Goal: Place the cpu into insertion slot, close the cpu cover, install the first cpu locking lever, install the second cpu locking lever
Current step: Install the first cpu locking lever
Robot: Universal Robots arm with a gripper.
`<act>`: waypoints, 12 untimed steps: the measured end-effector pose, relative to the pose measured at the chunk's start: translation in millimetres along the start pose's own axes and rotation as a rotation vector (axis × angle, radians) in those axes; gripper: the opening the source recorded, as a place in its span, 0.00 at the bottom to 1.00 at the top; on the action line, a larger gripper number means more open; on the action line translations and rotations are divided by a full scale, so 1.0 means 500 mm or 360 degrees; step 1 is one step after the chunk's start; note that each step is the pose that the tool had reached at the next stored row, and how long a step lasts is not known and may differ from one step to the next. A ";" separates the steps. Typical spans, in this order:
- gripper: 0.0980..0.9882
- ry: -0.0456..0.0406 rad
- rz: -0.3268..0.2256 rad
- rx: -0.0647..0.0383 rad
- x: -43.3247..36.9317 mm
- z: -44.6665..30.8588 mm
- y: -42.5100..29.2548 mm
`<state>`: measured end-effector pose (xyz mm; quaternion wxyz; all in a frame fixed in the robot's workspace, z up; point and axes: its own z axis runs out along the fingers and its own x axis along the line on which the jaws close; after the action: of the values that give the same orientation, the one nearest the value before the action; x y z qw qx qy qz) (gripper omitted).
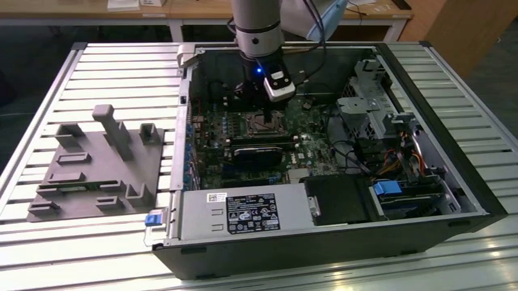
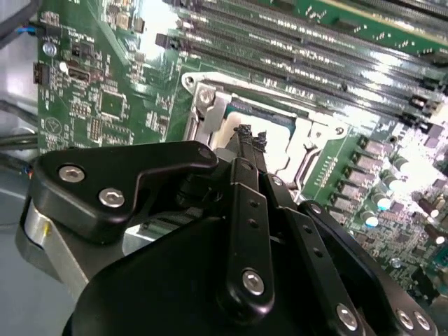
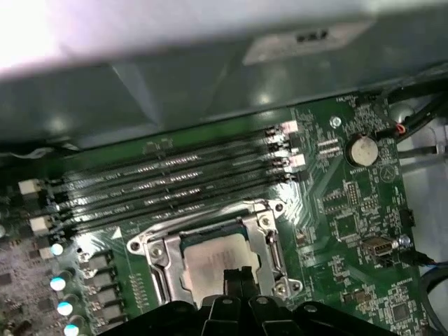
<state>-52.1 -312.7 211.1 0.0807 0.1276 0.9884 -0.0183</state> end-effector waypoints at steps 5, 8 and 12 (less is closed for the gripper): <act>0.00 0.0001 0.0000 0.0000 0.000 0.000 -0.001; 0.00 0.0004 0.0000 0.0001 -0.001 0.000 -0.001; 0.00 0.0088 -0.0005 0.0023 -0.004 0.002 0.000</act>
<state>-49.9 -313.1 210.4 0.0525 0.1271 0.9903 -0.0219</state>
